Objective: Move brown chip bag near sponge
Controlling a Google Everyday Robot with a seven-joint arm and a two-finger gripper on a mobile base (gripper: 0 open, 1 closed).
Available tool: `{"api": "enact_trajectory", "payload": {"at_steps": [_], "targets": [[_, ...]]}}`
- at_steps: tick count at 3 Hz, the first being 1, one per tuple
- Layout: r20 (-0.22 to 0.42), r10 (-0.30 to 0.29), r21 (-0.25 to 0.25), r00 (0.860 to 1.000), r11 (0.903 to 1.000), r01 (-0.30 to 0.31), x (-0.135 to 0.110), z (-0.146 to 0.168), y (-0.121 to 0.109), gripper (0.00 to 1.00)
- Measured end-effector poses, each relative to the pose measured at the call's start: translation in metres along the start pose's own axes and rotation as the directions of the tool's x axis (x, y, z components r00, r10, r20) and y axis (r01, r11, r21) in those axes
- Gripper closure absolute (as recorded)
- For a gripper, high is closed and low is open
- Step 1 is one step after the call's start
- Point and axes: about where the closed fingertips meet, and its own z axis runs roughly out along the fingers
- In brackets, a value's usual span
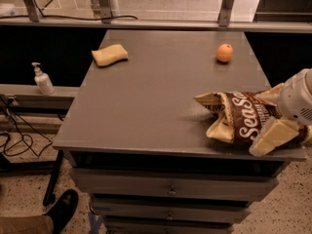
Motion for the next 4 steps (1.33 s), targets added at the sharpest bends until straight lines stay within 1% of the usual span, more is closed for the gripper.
{"api": "enact_trajectory", "payload": {"at_steps": [1, 2, 3, 4], "targets": [[0.028, 0.006, 0.014, 1.000, 0.9999, -0.006, 0.004, 0.014, -0.005, 0.41], [0.044, 0.007, 0.034, 0.999, 0.9994, -0.009, 0.003, 0.015, -0.015, 0.64], [0.059, 0.004, 0.052, 0.998, 0.9986, -0.007, -0.007, 0.007, -0.034, 0.87], [0.100, -0.002, 0.075, 0.995, 0.9972, -0.005, -0.031, -0.006, -0.057, 1.00]]}}
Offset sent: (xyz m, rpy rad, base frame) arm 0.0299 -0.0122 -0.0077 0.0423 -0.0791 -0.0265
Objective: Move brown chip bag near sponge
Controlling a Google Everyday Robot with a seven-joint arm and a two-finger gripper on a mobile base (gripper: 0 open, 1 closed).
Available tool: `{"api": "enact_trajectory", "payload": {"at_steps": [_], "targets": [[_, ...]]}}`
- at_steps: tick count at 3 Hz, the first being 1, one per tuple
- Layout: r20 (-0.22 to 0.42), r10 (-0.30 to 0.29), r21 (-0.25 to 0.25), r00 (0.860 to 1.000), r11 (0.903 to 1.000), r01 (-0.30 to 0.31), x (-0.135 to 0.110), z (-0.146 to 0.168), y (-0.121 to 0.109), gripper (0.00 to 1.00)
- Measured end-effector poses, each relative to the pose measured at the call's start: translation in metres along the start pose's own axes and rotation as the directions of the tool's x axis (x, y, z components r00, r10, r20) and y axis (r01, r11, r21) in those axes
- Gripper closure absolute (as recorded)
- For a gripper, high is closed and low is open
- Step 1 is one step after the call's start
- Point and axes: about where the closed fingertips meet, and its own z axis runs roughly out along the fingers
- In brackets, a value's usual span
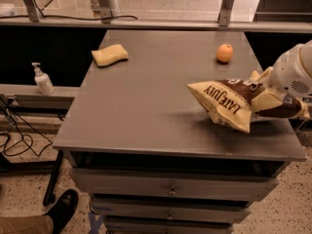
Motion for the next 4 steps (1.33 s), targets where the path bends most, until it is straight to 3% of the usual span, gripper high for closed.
{"api": "enact_trajectory", "payload": {"at_steps": [1, 3, 4], "targets": [[0.072, -0.021, 0.054, 0.997, 0.9984, 0.017, -0.042, -0.021, -0.031, 1.00], [0.078, -0.017, 0.070, 0.997, 0.9975, 0.011, -0.044, -0.023, -0.034, 1.00], [0.177, 0.007, 0.105, 0.984, 0.9941, -0.026, -0.068, -0.016, -0.048, 1.00]]}}
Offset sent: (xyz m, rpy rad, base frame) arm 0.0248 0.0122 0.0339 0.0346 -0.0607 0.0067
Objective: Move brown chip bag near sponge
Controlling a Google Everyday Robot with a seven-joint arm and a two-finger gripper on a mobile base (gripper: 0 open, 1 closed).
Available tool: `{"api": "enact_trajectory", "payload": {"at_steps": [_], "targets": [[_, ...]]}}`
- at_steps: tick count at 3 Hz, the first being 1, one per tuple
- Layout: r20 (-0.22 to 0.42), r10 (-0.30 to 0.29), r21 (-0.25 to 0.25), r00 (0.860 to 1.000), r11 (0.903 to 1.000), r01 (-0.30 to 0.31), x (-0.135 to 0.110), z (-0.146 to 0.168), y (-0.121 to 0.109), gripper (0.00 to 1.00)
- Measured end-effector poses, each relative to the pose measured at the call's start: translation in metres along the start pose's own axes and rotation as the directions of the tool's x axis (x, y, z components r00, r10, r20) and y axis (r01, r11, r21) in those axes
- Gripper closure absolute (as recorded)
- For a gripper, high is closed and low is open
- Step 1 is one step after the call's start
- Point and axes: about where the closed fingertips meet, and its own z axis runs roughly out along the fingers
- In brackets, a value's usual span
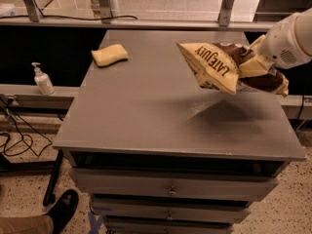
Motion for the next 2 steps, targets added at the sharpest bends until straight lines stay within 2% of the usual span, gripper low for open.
{"api": "enact_trajectory", "payload": {"at_steps": [1, 2], "targets": [[0.141, -0.016, 0.029, 0.990, 0.9995, 0.012, -0.053, 0.023, -0.016, 1.00], [0.243, -0.069, 0.045, 0.968, 0.9972, 0.060, -0.104, 0.043, -0.025, 1.00]]}}
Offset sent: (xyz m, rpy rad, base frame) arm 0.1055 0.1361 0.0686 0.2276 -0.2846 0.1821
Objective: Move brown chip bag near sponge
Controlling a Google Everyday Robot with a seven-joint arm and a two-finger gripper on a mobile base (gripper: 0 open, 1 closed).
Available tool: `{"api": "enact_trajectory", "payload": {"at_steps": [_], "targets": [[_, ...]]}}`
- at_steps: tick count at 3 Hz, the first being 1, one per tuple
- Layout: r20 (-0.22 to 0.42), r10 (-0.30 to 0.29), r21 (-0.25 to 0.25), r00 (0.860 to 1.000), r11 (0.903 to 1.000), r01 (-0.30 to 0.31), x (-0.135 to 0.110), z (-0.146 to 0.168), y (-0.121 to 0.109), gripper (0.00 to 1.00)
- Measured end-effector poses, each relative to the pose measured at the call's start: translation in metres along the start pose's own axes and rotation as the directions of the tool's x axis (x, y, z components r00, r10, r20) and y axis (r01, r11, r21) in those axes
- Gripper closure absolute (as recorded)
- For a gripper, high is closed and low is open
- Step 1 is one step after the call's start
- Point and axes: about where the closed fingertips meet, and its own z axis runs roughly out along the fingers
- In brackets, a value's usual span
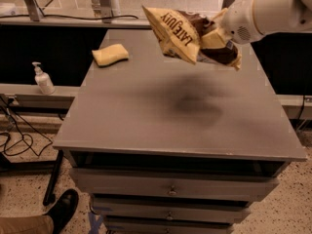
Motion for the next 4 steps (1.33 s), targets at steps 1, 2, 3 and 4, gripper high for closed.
{"api": "enact_trajectory", "payload": {"at_steps": [1, 2, 3, 4], "targets": [[0.063, -0.026, -0.013, 0.998, 0.9996, 0.027, -0.026, 0.037, 0.000, 1.00], [0.063, -0.026, -0.013, 0.998, 0.9996, 0.027, -0.026, 0.037, 0.000, 1.00], [0.080, -0.046, 0.006, 0.996, 0.9989, 0.046, -0.025, 0.041, -0.007, 1.00], [0.149, -0.106, 0.033, 0.983, 0.9942, 0.102, -0.032, 0.066, -0.027, 1.00]]}}
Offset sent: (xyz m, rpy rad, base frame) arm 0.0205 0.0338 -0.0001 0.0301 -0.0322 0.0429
